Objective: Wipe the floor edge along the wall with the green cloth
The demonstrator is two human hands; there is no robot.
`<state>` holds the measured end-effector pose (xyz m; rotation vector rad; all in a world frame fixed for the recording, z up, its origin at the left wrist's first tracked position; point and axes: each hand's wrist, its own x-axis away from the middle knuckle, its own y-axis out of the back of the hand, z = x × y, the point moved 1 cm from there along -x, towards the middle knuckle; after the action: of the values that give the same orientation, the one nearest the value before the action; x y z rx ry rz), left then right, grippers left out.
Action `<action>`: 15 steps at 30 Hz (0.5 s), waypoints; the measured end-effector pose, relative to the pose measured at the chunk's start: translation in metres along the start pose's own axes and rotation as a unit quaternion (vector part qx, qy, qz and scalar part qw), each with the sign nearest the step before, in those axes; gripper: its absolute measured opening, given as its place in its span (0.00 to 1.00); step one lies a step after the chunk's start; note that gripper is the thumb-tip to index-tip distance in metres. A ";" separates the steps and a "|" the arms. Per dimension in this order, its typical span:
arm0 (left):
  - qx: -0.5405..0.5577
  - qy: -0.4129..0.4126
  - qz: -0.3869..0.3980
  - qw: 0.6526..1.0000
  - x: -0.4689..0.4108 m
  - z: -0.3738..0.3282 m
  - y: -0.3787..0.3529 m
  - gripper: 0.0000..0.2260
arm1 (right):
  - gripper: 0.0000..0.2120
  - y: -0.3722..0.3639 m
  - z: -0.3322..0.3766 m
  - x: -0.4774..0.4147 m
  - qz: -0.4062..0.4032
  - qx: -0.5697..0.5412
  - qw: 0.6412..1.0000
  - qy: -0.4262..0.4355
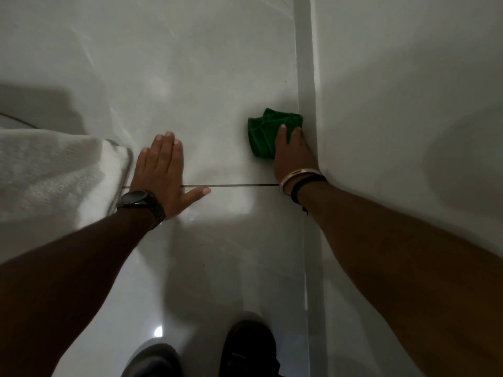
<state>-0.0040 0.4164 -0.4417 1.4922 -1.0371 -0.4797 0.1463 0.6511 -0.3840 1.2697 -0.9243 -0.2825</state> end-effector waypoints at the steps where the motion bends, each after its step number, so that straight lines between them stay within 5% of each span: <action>1: -0.001 0.003 0.005 1.000 0.000 0.000 0.001 0.53 | 0.24 -0.005 -0.002 0.007 0.000 0.007 1.000 0.003; 9: 0.007 0.012 0.022 1.000 0.001 -0.002 0.000 0.54 | 0.27 -0.079 -0.012 0.153 0.043 -0.040 0.998 -0.023; 15: 0.013 0.007 0.010 1.000 0.002 -0.001 0.002 0.52 | 0.29 -0.100 -0.003 0.211 -0.021 -0.077 0.996 -0.044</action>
<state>-0.0032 0.4159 -0.4390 1.5044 -1.0503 -0.4426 0.3096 0.4843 -0.3829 1.1433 -0.9338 -0.4371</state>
